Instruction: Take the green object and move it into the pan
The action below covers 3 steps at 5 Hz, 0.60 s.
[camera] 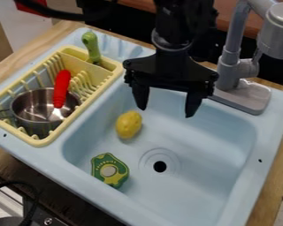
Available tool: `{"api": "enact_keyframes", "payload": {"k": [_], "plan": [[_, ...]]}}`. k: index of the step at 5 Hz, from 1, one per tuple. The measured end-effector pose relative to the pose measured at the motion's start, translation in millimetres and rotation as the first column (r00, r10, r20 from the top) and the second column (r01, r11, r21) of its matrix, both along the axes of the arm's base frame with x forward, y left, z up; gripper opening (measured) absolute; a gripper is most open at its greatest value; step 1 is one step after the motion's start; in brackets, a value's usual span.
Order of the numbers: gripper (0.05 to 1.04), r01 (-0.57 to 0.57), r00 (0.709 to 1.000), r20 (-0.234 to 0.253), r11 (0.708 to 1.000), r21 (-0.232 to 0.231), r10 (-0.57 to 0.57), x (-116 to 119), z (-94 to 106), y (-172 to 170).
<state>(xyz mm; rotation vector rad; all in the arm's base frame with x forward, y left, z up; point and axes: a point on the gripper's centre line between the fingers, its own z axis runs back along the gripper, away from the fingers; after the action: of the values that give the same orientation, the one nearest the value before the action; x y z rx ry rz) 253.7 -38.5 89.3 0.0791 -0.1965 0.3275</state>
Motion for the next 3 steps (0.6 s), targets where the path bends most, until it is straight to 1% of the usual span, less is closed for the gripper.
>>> {"api": "enact_keyframes", "payload": {"k": [1,2,3], "plan": [[0.999,0.001,1.0,-0.026,1.0,0.005,0.0,-4,-6.1,1],[0.999,0.05,0.995,-0.085,0.998,0.022,-0.048,-16,-13.1,8],[0.999,0.099,0.991,-0.097,0.995,0.02,-0.097,-27,-15.5,19]]}}
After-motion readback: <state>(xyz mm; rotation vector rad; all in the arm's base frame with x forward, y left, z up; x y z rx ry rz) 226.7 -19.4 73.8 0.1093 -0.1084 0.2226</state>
